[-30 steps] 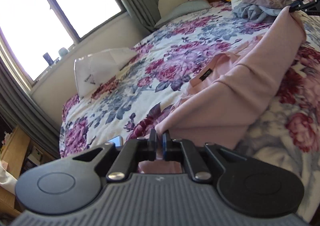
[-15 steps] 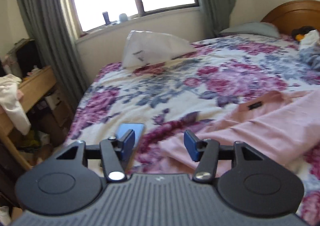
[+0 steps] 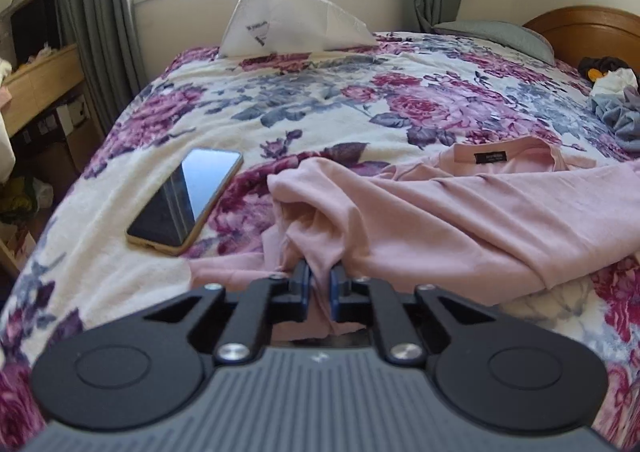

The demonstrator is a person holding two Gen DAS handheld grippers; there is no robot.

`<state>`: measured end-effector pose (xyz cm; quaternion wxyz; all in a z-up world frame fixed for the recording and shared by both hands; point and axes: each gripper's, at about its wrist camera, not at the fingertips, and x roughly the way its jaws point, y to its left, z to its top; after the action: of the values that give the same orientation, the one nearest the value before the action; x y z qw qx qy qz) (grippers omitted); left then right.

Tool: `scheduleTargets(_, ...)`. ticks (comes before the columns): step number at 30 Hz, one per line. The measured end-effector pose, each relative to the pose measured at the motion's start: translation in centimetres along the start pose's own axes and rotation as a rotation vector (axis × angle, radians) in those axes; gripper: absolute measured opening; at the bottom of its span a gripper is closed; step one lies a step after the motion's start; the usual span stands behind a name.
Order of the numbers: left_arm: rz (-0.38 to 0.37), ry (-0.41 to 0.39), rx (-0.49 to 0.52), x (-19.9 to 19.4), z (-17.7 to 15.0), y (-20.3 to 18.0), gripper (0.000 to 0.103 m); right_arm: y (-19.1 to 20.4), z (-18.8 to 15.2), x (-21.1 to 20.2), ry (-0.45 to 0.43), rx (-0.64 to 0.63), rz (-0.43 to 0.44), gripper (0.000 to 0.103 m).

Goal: Fold clothes

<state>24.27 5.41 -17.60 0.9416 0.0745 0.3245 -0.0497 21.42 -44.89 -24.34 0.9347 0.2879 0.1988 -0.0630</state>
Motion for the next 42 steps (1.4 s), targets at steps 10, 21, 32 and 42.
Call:
scheduleTargets(10,-0.025,0.054,-0.133,-1.8,-0.7,1.7,0.049,-2.3,0.4,1.7,0.064,0.381,0.011,0.070)
scheduleTargets(21,-0.060,-0.029,-0.202,-7.6,-2.4,4.0,0.051,15.6,2.7,0.7,-0.096,-0.205,0.068,0.014)
scheduleTargets(32,-0.034,-0.060,-0.366,-9.6,-3.5,8.5,0.052,36.6,-8.3,1.6,0.098,-0.462,0.362,0.011)
scheduleTargets(42,-0.041,-0.047,-0.477,-9.2,-3.6,10.2,0.053,41.2,-16.9,1.8,0.377,-0.612,0.259,0.011)
